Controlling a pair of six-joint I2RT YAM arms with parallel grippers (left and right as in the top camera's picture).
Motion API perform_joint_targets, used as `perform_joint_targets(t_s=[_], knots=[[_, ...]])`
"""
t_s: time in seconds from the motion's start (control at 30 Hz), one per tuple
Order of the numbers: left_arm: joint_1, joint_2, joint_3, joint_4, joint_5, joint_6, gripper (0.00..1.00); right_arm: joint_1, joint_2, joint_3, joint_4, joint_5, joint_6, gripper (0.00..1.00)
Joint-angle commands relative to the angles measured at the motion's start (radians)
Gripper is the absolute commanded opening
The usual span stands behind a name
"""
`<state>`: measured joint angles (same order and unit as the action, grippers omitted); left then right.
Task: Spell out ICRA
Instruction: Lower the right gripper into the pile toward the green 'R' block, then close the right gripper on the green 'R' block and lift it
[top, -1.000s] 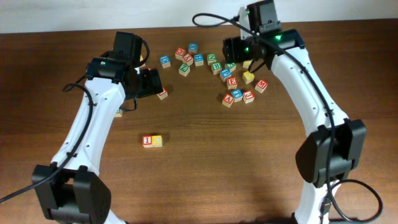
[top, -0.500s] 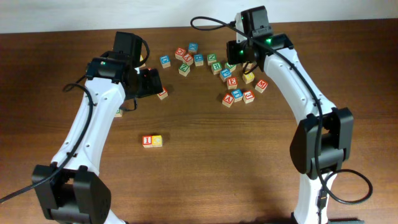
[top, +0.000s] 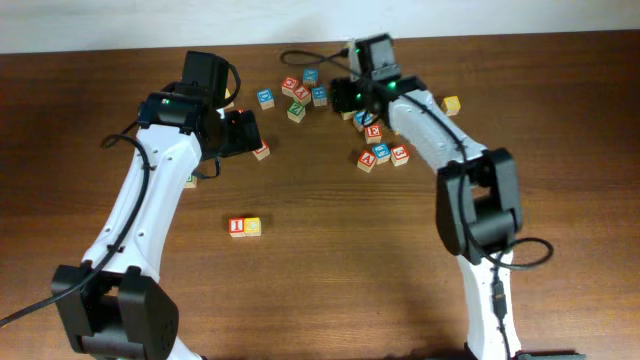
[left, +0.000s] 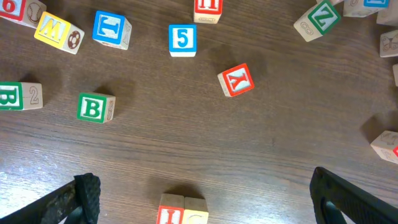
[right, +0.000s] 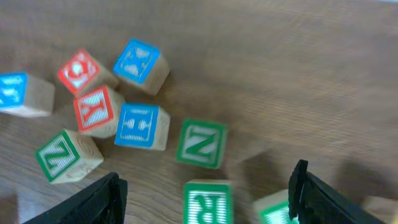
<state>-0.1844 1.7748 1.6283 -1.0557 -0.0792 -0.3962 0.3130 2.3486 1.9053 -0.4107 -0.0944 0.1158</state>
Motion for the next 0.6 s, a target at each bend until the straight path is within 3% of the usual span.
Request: perform_joint_targets(t_s=[0.0,0.1,0.23,0.57], knots=[[0.0,0.0,0.018,-0.001,-0.008,0.008,0.99,0.029,0.051,-0.005,0.015,-0.001,-0.014,0.75],[0.0,0.0,0.018,-0.001,-0.008,0.009,0.99,0.034,0.066,-0.005,0.025,-0.001,-0.014,0.68],[0.0,0.0,0.018,-0.001,-0.008,0.009,0.99,0.034,0.066,-0.005,0.023,-0.001,-0.014,0.52],[0.0,0.0,0.018,-0.001,-0.008,0.008,0.99,0.034,0.065,-0.005,-0.009,-0.002,-0.013,0.49]])
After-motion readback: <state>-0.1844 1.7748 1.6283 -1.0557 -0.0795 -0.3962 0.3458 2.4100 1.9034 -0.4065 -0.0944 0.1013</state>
